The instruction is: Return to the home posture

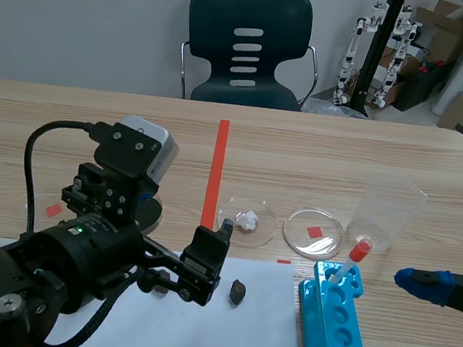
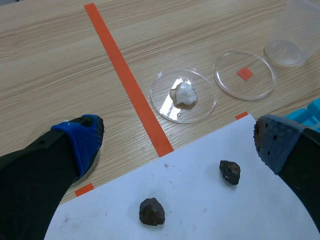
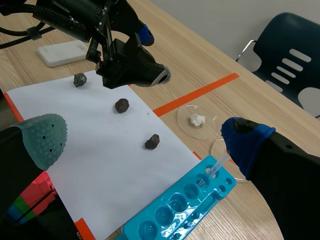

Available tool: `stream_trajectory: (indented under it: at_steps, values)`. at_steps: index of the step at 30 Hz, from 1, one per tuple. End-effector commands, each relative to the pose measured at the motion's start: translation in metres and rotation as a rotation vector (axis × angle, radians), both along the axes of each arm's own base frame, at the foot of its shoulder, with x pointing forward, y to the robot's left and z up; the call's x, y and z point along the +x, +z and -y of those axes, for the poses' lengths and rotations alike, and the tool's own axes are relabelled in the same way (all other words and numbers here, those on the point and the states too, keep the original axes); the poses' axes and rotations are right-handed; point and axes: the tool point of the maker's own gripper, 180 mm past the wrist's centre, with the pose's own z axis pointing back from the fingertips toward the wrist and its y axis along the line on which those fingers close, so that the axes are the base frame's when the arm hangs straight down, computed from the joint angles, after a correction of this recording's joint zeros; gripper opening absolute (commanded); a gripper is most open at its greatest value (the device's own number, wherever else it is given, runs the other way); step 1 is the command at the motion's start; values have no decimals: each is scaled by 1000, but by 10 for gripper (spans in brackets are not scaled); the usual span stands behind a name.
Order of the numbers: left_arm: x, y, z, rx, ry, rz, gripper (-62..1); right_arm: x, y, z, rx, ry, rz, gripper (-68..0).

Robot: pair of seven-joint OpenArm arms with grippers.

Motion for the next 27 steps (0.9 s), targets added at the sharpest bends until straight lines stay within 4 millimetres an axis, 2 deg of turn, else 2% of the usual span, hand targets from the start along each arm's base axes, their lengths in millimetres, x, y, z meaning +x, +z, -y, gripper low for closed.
stream_trajectory:
  at_steps: [1, 16, 22, 27]
  values:
    - [2, 5, 1, -12, 5, 19, 14, 3, 7, -1, 16, 2, 23, -22]
    - [2, 5, 0, -10, 3, 19, 14, 3, 7, -1, 16, 2, 23, -22]
    - [-5, 8, 11, -36, -85, 34, 14, 3, 7, -1, 16, 2, 23, -22]
    - [-5, 11, 4, -58, -101, 45, 14, 3, 7, -1, 16, 2, 23, -22]
